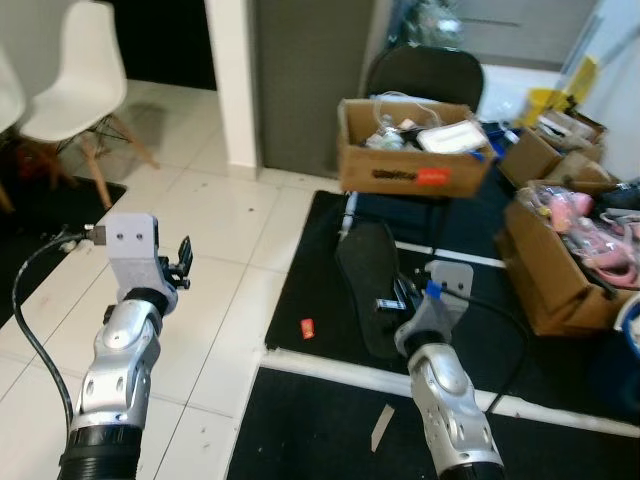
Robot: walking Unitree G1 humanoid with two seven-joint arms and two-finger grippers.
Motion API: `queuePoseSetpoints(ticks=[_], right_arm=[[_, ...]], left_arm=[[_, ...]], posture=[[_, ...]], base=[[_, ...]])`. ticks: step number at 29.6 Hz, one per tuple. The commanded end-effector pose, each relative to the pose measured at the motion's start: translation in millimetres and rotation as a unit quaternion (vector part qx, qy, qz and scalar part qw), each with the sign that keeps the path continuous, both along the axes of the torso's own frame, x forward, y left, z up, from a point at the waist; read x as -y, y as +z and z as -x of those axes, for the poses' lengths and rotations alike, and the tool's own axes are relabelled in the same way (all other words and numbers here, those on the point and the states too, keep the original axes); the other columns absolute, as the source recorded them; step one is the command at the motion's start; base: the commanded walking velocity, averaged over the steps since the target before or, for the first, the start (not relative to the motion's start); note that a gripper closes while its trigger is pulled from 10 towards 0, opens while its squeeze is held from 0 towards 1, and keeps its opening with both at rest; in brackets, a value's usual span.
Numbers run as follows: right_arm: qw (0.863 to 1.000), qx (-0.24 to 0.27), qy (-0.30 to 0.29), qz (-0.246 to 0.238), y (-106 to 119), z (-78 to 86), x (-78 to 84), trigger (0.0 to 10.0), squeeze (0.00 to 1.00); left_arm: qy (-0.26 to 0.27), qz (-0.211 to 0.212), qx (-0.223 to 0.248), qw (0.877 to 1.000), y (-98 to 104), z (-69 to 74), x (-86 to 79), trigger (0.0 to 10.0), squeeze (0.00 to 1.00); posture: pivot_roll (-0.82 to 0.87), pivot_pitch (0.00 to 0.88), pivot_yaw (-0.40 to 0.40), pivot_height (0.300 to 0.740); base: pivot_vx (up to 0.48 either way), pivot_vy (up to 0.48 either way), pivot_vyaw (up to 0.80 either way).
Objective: Picking trash to rubbish bin
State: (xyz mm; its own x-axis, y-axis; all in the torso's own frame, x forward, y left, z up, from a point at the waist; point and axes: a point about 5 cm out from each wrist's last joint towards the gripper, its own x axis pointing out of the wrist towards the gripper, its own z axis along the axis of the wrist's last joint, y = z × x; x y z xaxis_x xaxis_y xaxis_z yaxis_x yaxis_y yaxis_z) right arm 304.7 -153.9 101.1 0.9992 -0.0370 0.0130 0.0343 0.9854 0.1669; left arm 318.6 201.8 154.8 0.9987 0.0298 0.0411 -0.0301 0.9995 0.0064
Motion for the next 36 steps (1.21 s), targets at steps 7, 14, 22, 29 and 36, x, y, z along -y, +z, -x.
queuePoseSetpoints(ticks=[7,14,22,29,36], right_arm=[[1.000,0.000,-0.024,0.010,-6.1,-1.5,11.9,10.0,0.00],[0.999,0.001,-0.042,0.015,-4.9,-6.7,21.3,10.0,0.00],[0.999,0.006,-0.047,0.019,-3.5,-9.4,25.9,10.0,0.00],[0.999,0.003,-0.025,0.019,-4.9,-10.0,22.7,10.0,0.00],[1.000,-0.008,0.017,0.014,-9.1,-10.2,10.6,10.0,0.00]], left_arm=[[-0.025,-0.008,-0.032,0.999,-12.7,6.2,4.0,10.0,0.00],[-0.004,-0.019,-0.034,0.999,-15.1,6.8,4.2,10.0,0.00],[-0.017,-0.006,-0.031,0.999,-13.3,5.0,8.9,10.0,0.00],[-0.012,0.000,-0.023,1.000,-13.0,7.7,11.0,10.0,0.00],[-0.022,-0.014,-0.020,0.999,-14.5,10.1,14.7,10.0,0.00]], posture=[[0.00,0.100,0.001,0.740],[0.00,0.107,0.006,0.740],[0.00,0.113,0.006,0.740],[-0.01,0.119,-0.001,0.740],[0.00,0.124,-0.012,0.740]], base=[[0.000,0.000,-0.80],[0.000,0.000,-0.80],[0.000,0.000,-0.80],[0.000,0.000,-0.63],[0.000,0.000,0.00]])
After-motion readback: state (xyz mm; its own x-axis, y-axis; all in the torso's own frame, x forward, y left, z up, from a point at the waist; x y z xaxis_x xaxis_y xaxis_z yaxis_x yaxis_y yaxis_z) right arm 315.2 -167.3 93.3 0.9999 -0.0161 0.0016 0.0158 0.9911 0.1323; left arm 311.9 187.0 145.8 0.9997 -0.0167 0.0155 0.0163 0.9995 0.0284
